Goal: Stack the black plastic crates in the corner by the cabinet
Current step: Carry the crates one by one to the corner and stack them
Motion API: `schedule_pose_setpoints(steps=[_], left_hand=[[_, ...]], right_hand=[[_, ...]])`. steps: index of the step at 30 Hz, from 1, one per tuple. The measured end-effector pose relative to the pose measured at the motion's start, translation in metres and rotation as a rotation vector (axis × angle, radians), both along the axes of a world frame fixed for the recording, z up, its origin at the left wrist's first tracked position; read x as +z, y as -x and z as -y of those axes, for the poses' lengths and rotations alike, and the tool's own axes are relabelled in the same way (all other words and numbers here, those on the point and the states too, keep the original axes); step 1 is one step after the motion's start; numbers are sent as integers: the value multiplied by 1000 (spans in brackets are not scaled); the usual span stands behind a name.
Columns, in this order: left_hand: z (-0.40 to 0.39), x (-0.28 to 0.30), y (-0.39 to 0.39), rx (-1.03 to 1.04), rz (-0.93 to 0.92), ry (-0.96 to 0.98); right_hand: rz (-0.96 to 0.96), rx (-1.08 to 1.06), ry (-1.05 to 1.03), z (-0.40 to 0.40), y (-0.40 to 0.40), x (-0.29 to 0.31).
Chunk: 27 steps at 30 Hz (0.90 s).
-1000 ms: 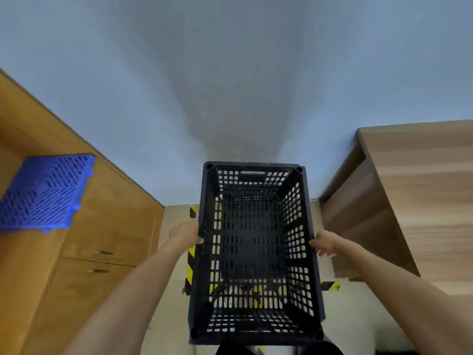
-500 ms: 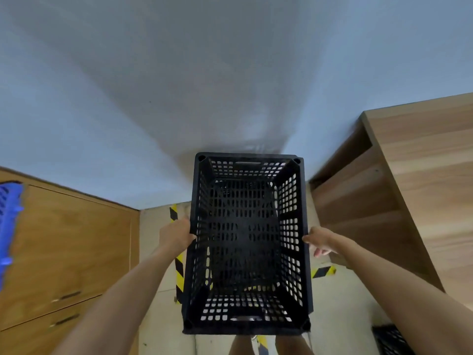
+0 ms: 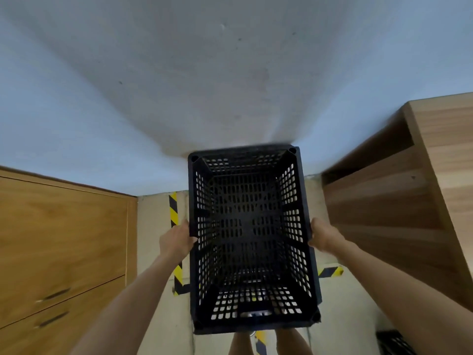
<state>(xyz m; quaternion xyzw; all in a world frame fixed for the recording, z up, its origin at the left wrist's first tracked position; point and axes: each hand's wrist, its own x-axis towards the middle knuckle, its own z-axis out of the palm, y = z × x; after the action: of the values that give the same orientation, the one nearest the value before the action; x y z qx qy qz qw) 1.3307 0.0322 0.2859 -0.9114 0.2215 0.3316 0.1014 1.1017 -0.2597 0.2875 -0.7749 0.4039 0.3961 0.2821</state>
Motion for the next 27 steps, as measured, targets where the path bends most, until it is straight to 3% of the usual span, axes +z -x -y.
schedule_pose_setpoints(steps=[7, 27], left_hand=[[-6, -15, -10, 19, -4, -16], [-8, -18, -5, 59, -23, -53]], right_hand=[[-6, 79, 18, 1, -15, -10], [-19, 9, -28, -5, -26, 5]])
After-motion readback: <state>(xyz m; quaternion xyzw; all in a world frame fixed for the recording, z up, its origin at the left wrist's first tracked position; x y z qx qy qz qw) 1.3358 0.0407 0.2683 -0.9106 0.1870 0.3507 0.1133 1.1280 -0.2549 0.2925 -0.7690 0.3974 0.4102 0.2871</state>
